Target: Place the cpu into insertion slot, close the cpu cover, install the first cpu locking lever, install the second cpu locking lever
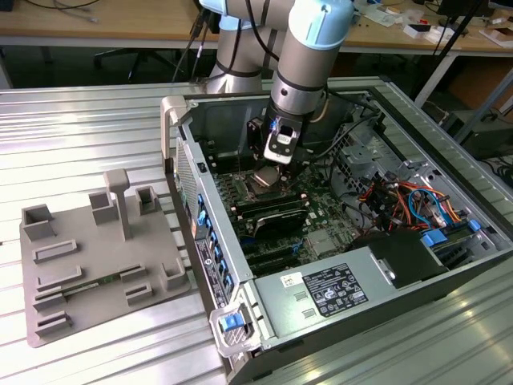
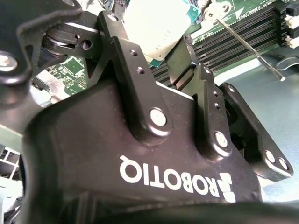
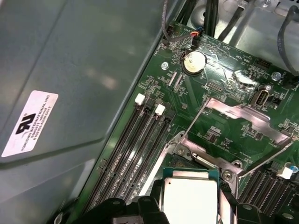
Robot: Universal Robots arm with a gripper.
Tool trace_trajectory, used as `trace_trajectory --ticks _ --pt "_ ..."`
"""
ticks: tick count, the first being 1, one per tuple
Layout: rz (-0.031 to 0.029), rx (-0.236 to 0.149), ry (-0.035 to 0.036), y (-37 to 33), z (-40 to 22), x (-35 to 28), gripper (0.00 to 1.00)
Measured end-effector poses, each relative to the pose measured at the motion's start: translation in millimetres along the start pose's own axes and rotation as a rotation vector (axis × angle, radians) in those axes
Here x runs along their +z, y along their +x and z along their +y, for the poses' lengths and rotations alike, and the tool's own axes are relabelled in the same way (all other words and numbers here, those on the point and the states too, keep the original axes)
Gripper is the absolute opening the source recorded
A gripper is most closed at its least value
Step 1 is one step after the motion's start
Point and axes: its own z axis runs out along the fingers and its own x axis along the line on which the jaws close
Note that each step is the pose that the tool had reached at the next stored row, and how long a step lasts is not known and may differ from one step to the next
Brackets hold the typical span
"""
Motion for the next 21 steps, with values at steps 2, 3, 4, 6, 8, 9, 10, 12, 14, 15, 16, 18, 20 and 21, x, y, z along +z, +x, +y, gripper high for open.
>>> trace_trajectory --ticks 2,3,4,6,8,9,10,12,14,15,16,18,20,21 --pt "-0.002 0.011 0.001 0.0 0.0 0.1 0.55" --pt "-0.0029 0.017 0.0014 0.0 0.0 0.2 0.55" --pt "-0.0036 0.022 0.0018 0.0 0.0 0.2 0.55" --pt "-0.0046 0.036 0.0023 0.0 0.0 0.3 0.55" --pt "-0.0058 0.048 0.0028 0.0 0.0 0.4 0.55" --pt "-0.0069 0.063 0.0033 0.0 0.0 0.5 0.55" --pt "-0.0078 0.082 0.0038 0.0 0.0 0.8 0.55" --pt "-0.0104 0.111 0.005 0.0 0.0 1.1 0.55" --pt "-0.0111 0.134 0.0054 0.0 0.0 1.3 0.55" --pt "-0.0112 0.146 0.0055 0.0 0.0 1.4 0.55" --pt "-0.0114 0.153 0.0056 0.1 0.0 1.5 0.55" --pt "-0.0116 0.171 0.0055 0.6 0.3 1.9 0.55" --pt "-0.012 0.182 0.0058 0.9 0.4 2.0 0.55" --pt "-0.0121 0.189 0.0059 1.2 0.6 2.1 0.55"
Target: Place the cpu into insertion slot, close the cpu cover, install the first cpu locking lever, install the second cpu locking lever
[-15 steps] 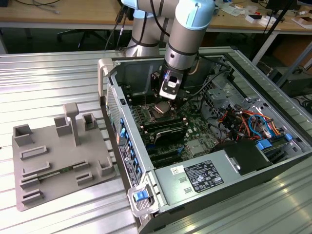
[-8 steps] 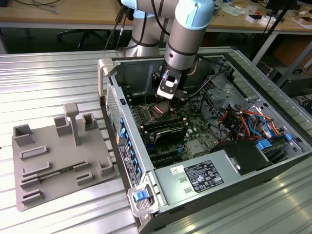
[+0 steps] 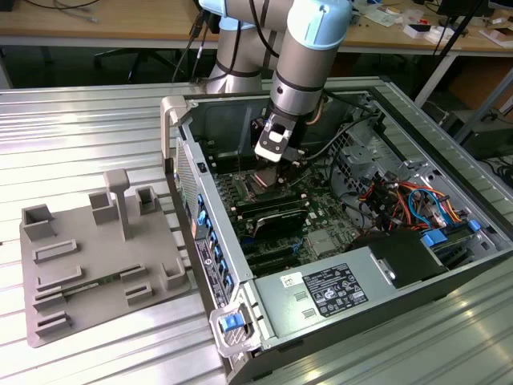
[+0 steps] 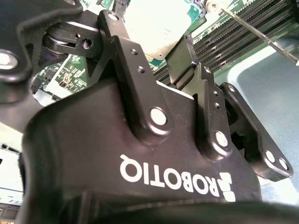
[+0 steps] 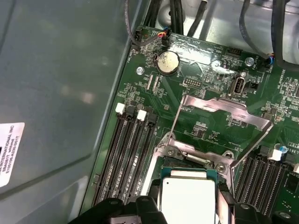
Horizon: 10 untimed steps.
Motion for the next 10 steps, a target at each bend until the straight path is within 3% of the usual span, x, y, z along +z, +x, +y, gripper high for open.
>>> trace_trajectory --ticks 10 --pt "-0.0039 0.061 0.0018 2.3 0.6 0.9 0.55"
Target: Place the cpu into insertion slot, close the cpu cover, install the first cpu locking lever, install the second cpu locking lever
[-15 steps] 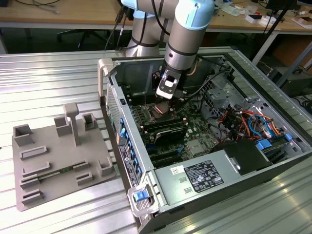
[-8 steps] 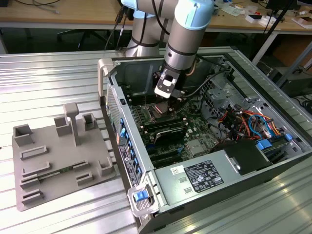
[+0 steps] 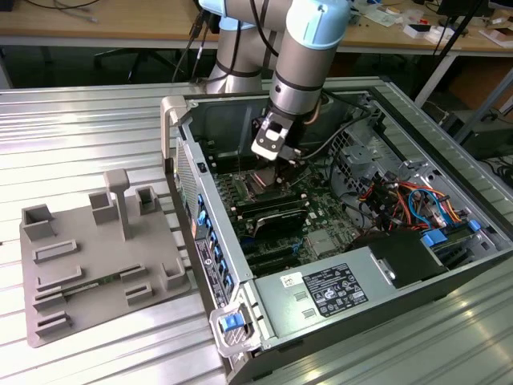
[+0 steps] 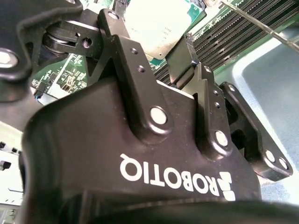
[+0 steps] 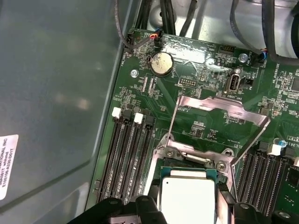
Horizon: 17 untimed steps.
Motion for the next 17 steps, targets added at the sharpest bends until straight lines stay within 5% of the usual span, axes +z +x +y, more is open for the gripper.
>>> trace_trajectory --ticks 17 --pt "-0.0045 0.101 0.0025 0.7 0.1 0.9 0.55"
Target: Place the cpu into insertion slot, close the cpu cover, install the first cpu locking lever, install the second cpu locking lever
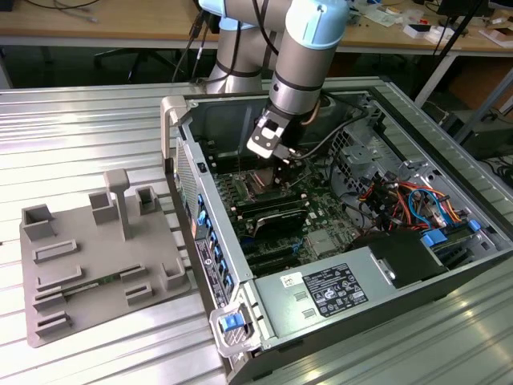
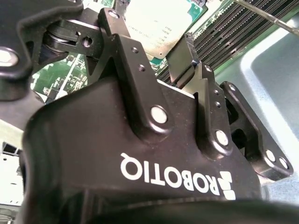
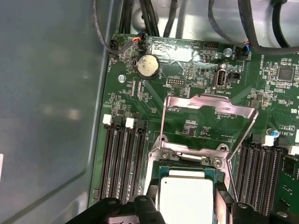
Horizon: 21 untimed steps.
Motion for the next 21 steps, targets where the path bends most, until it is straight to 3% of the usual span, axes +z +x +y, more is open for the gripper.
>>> trace_trajectory --ticks 10,14,17,21 --pt "-0.0014 0.053 0.0011 0.1 0.0 0.5 0.55" --pt "-0.0021 0.096 0.0021 0.1 0.0 0.8 0.55" --pt "-0.0035 0.171 0.0037 0.1 0.0 1.4 0.55" --pt "-0.0037 0.186 0.004 0.1 0.0 1.5 0.55"
